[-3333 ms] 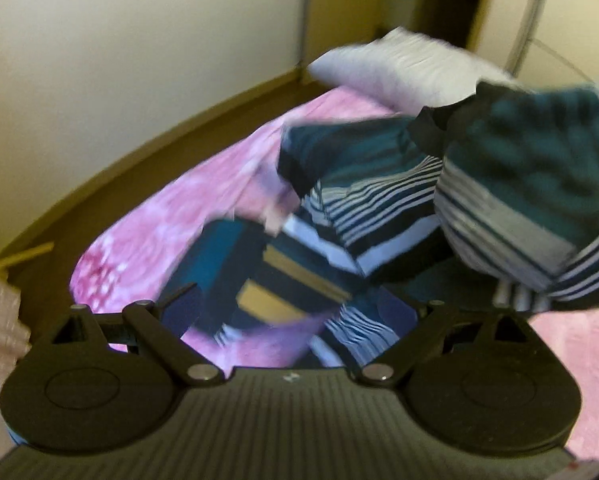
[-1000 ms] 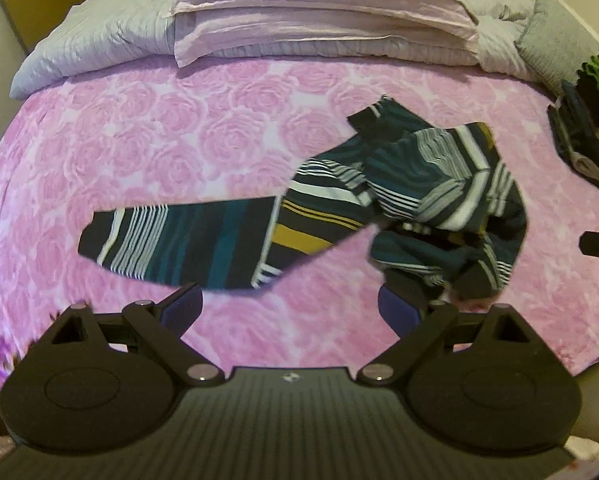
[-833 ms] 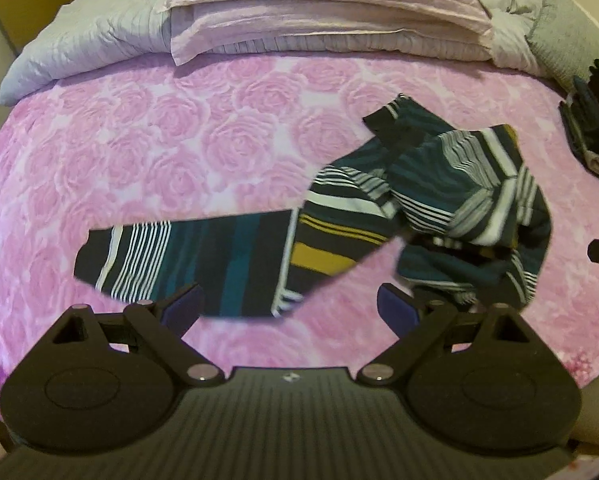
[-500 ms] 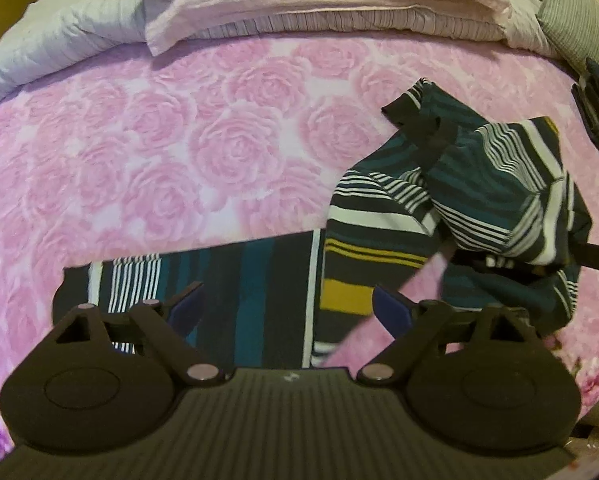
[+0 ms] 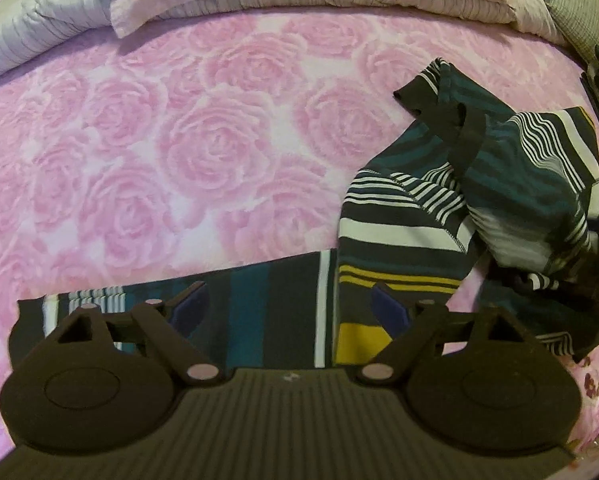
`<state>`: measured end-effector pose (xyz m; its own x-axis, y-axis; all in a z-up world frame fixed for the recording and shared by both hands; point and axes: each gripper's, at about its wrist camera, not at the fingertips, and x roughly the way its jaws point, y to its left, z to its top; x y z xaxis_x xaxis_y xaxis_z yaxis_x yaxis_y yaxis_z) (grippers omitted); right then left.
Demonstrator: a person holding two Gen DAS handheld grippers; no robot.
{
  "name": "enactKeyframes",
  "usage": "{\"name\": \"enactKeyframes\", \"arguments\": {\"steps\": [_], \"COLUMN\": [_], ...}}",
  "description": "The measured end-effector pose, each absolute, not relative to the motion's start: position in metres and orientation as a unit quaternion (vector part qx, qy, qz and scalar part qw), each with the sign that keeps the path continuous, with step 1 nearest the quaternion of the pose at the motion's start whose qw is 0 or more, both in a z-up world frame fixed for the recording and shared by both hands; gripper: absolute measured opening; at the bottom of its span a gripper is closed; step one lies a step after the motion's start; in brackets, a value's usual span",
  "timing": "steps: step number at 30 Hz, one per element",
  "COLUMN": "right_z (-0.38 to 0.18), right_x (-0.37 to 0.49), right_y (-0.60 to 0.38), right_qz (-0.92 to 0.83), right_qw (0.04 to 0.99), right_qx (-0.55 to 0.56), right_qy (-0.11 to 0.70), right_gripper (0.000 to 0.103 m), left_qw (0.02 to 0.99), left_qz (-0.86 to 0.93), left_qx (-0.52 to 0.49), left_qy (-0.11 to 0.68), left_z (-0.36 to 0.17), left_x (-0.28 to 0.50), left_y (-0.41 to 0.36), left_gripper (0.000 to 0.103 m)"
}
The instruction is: Fold large clothes
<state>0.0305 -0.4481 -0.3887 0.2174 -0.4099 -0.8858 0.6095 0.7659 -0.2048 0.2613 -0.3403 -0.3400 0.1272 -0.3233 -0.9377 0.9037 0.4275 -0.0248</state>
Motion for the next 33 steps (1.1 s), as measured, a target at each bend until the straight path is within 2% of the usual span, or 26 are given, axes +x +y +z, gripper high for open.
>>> {"name": "enactKeyframes", "arguments": {"steps": [1, 8, 16, 17, 19, 20, 21, 23, 27, 33], "right_z": [-0.386, -0.326, -0.299, -0.299, -0.3, -0.301, -0.302, -0.296, -0.267, -0.178], "right_x": [0.023, -0.08, -0.136, -0.135, -0.14, -0.142, -0.145, -0.155, -0.166, -0.183], "right_y": [-0.455, -0.516, -0.558, -0.557, -0.554, -0.555, -0.554, -0.545, -0.533, -0.514], "right_qz": [-0.339, -0.461, -0.51, -0.51, -0.512, -0.513, -0.515, -0.52, -0.519, -0.501], "right_qw": [0.773, 0.759, 0.74, 0.74, 0.739, 0.737, 0.736, 0.734, 0.755, 0.821], "right_qx": [0.108, 0.184, 0.186, 0.183, 0.179, 0.176, 0.178, 0.183, 0.169, 0.104], "right_qy": [0.526, 0.421, 0.396, 0.398, 0.401, 0.403, 0.402, 0.396, 0.363, 0.254], "right_gripper": [0.001, 0.0, 0.0, 0.0, 0.0, 0.0, 0.0, 0.0, 0.0, 0.0], "left_qw": [0.687, 0.66, 0.627, 0.622, 0.602, 0.584, 0.57, 0.565, 0.626, 0.742], "left_qz": [-0.45, -0.51, -0.571, -0.578, -0.598, -0.612, -0.62, -0.618, -0.607, -0.578], "left_qx": [0.296, 0.302, 0.315, 0.309, 0.293, 0.278, 0.265, 0.255, 0.219, 0.145], "left_qy": [0.488, 0.461, 0.426, 0.428, 0.441, 0.454, 0.469, 0.483, 0.437, 0.306], "left_z": [-0.343, -0.365, -0.407, -0.409, -0.411, -0.412, -0.413, -0.41, -0.359, -0.218], "left_x": [0.26, 0.243, 0.244, 0.246, 0.248, 0.249, 0.249, 0.246, 0.236, 0.228], "left_y": [-0.344, -0.387, -0.447, -0.451, -0.457, -0.46, -0.461, -0.458, -0.432, -0.366], "left_gripper": [0.082, 0.081, 0.081, 0.077, 0.06, 0.04, 0.024, 0.007, 0.006, 0.006]}}
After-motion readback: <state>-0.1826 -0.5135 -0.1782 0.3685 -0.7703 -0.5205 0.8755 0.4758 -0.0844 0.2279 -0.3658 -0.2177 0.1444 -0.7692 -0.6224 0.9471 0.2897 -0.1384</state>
